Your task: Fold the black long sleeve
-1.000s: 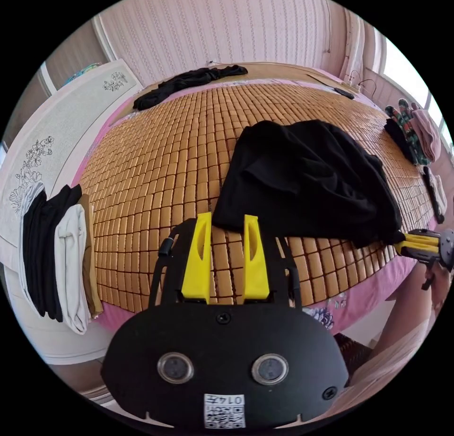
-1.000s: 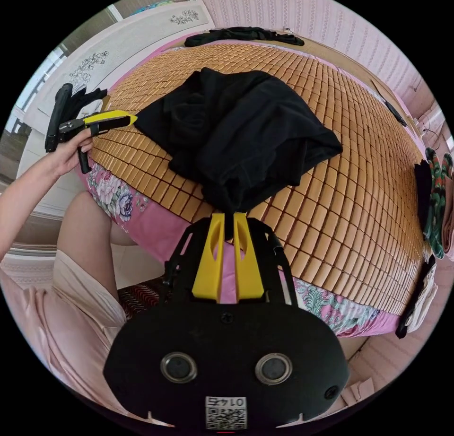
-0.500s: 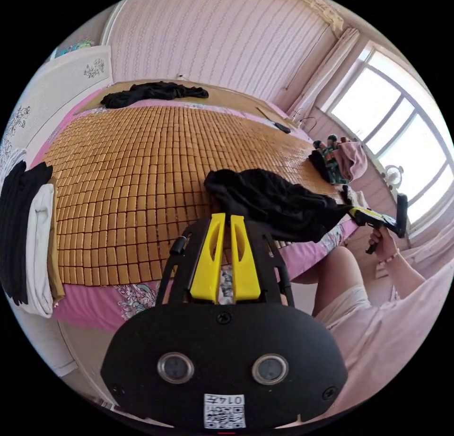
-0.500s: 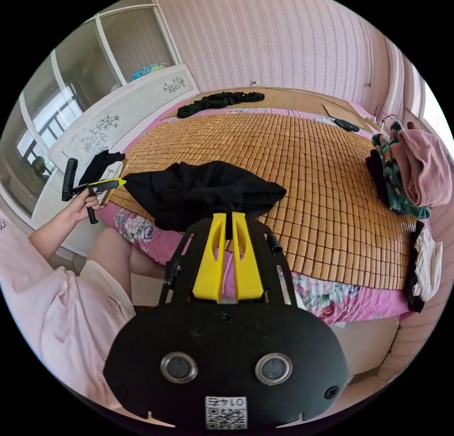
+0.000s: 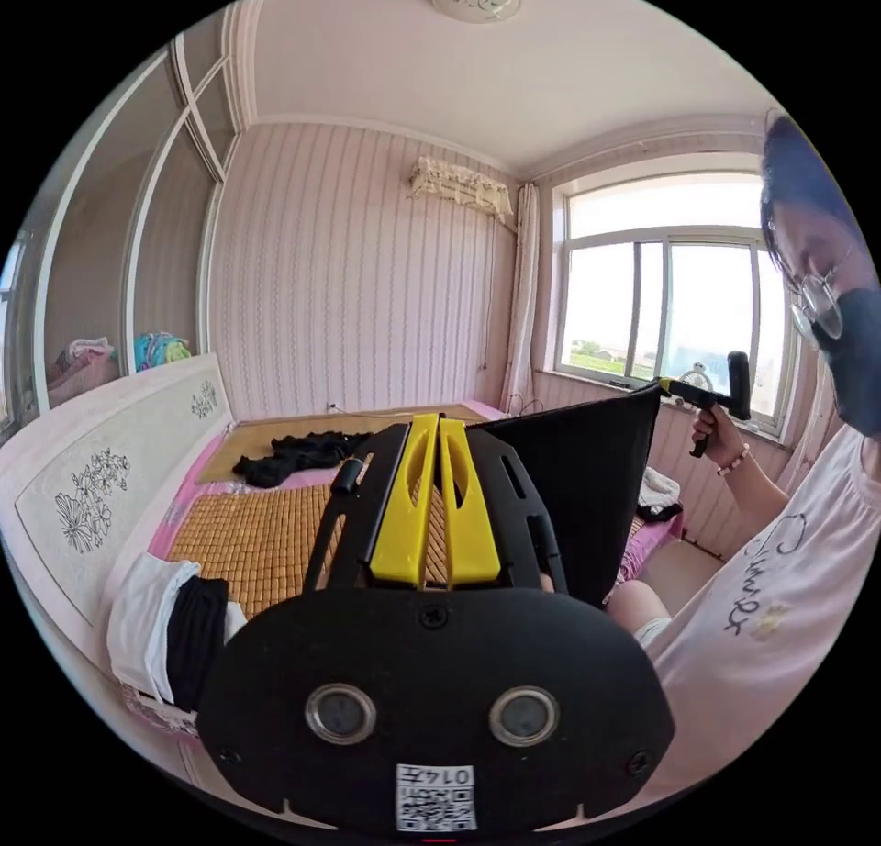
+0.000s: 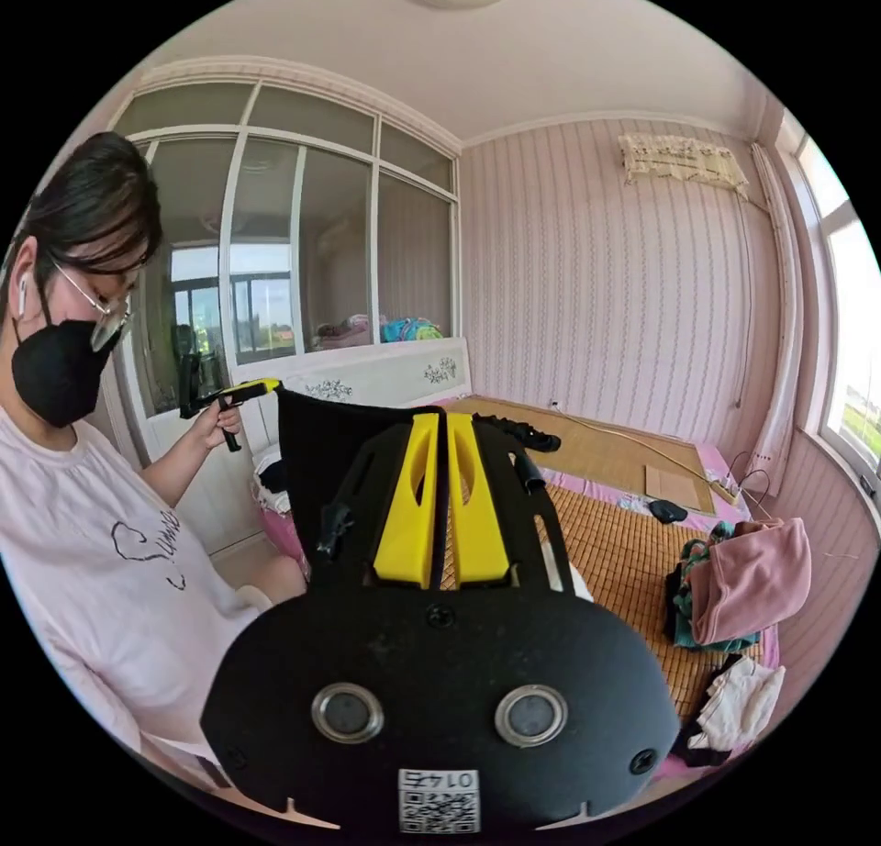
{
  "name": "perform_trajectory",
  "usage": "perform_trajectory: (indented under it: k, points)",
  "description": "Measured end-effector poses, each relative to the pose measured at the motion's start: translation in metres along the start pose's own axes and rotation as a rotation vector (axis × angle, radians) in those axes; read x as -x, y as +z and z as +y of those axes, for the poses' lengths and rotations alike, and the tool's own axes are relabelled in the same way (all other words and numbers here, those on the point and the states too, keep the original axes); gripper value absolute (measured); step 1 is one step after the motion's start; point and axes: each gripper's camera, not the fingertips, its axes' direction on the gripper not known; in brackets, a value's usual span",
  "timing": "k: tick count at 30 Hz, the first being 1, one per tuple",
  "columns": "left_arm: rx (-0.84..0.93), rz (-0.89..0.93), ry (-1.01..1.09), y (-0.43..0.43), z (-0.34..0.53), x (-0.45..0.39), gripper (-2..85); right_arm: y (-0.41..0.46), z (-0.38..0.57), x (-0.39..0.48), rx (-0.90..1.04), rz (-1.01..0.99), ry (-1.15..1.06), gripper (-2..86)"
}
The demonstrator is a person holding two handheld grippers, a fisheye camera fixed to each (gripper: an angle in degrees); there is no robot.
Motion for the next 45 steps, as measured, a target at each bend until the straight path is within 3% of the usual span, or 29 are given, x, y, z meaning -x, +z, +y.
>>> perform_trajectory:
  k: [8,13,18,21,23,26,28,31,32,34,39,45]
  points:
    - [-0.356,-0.211,0.247,-0.134,-0.044,-0.071,-1.0,-0.127,-0.076,0.094,-0.308,-0.002,-0.235,-0.1]
    - [-0.412,-0.197,0.304,-0.160,-0.066,-0.073,-1.0,-0.142,-0.106,0.116,-0.338,0.065,-0.321,0.3]
    - [-0.316,-0.181,0.219,-0.119,-0.065,-0.053,-1.0,-0.076,-0.113,0.074,-0.175,0.020,-0.190,0.4]
    - [-0.167,-0.123,0.097,-0.059,-0.057,-0.026,-1.0,0.007,-0.105,0.023,0.042,0.049,-0.092,0.4]
    - [-0.025,-0.026,-0.101,0.014,-0.032,0.006,-1.0,0.090,-0.091,-0.029,0.283,0.076,0.002,0.4]
    - [0.090,-0.039,-0.239,0.098,-0.003,0.031,-1.0,0.159,-0.087,-0.090,0.411,-0.010,0.160,0.3]
    - [0.064,-0.024,-0.336,0.121,-0.018,0.045,-1.0,0.169,-0.111,-0.118,0.352,-0.050,0.239,0.2]
    - [-0.207,-0.017,-0.357,0.112,-0.096,0.059,-1.0,0.154,-0.192,-0.139,0.178,0.049,0.204,0.0]
    - [-0.292,-0.016,-0.296,0.102,-0.134,0.058,-1.0,0.137,-0.226,-0.141,0.051,0.106,0.185,-0.2]
    - [-0.304,-0.054,-0.148,0.098,-0.183,0.046,-1.0,0.130,-0.268,-0.144,-0.001,0.052,0.145,-0.3]
    - [-0.008,-0.034,0.049,0.165,-0.191,0.018,-1.0,0.204,-0.247,-0.147,0.244,0.131,0.030,-0.3]
    - [0.506,-0.052,0.154,0.321,-0.056,-0.005,-1.0,0.345,-0.027,-0.198,0.671,-0.006,0.222,0.9]
